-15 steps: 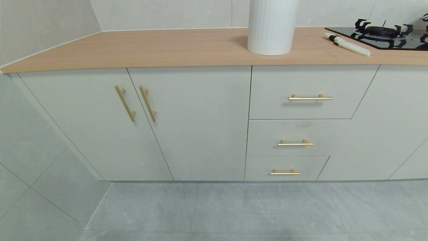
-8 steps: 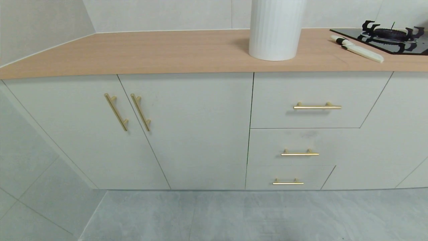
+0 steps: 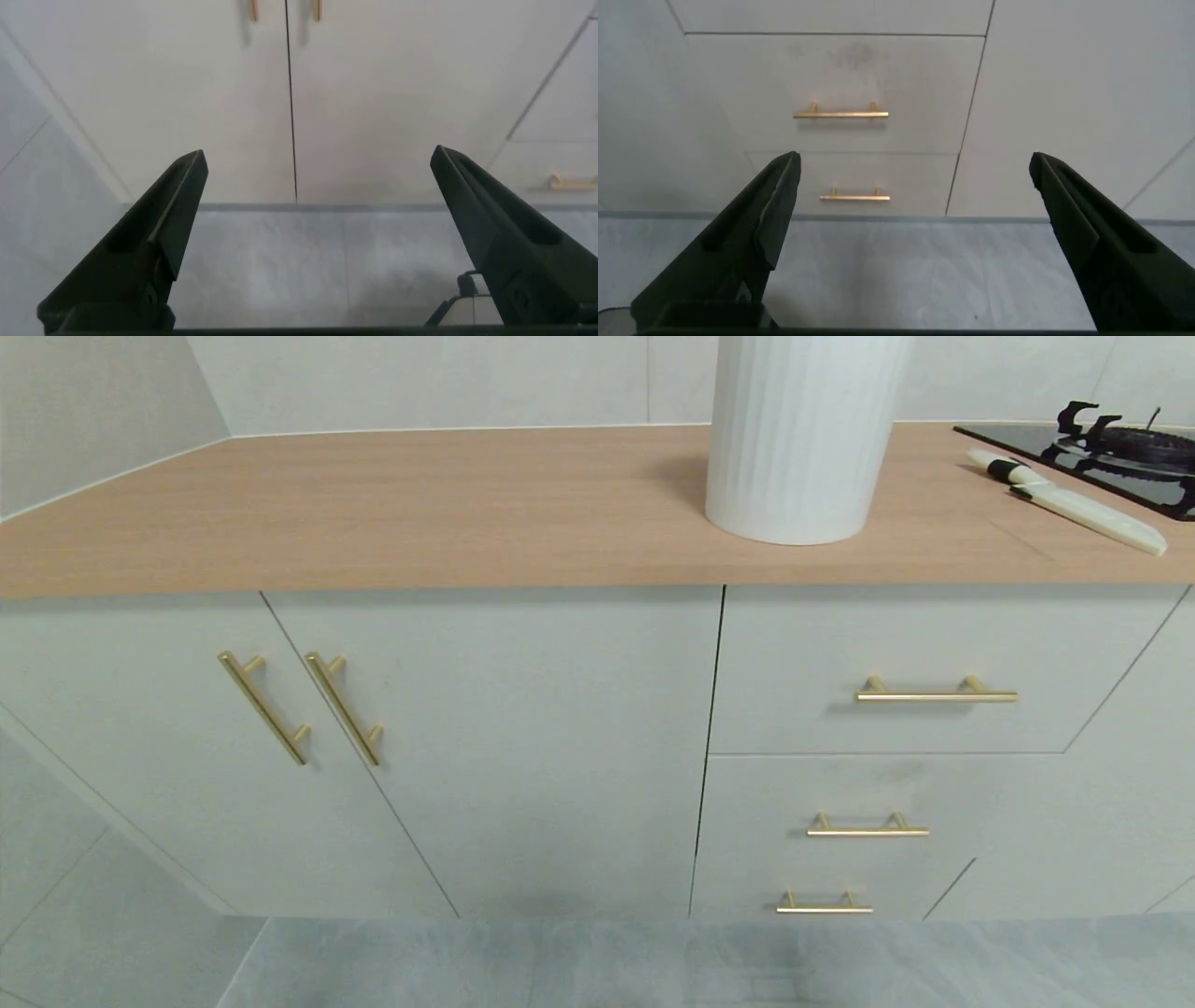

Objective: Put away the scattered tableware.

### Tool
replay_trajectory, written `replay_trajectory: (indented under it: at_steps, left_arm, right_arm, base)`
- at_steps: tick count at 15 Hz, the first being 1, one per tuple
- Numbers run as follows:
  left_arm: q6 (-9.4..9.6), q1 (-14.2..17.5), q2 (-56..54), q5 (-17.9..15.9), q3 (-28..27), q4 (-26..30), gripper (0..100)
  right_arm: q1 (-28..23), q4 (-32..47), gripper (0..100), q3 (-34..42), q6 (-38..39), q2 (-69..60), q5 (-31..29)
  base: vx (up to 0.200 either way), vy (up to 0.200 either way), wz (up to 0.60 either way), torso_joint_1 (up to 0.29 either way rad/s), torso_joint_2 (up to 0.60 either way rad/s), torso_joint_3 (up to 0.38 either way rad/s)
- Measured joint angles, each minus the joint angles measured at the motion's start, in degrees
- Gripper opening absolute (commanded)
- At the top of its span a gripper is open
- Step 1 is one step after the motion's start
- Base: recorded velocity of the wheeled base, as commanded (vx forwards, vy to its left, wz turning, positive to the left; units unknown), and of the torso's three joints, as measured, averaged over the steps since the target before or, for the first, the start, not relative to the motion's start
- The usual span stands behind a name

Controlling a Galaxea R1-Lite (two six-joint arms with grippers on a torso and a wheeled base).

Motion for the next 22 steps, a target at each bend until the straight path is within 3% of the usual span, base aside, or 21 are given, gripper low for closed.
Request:
replay_trajectory:
  at_steps: [7, 22]
  left_arm:
    - [-0.02, 0.0, 0.0, 0.0, 0.0, 0.0, 100]
    - [-0.09, 0.0, 0.0, 0.1, 0.0, 0.0, 100]
  right_arm:
    - [0.0, 0.0, 100, 0.0, 0.1, 0.0, 0.0]
    - [0.0, 0.0, 100, 0.0, 0.1, 0.0, 0.0]
  base:
    - [0.2, 0.0, 0.0, 0.004, 0.0, 0.003]
    - [0.0, 0.0, 0.0, 0.0, 0.0, 0.0]
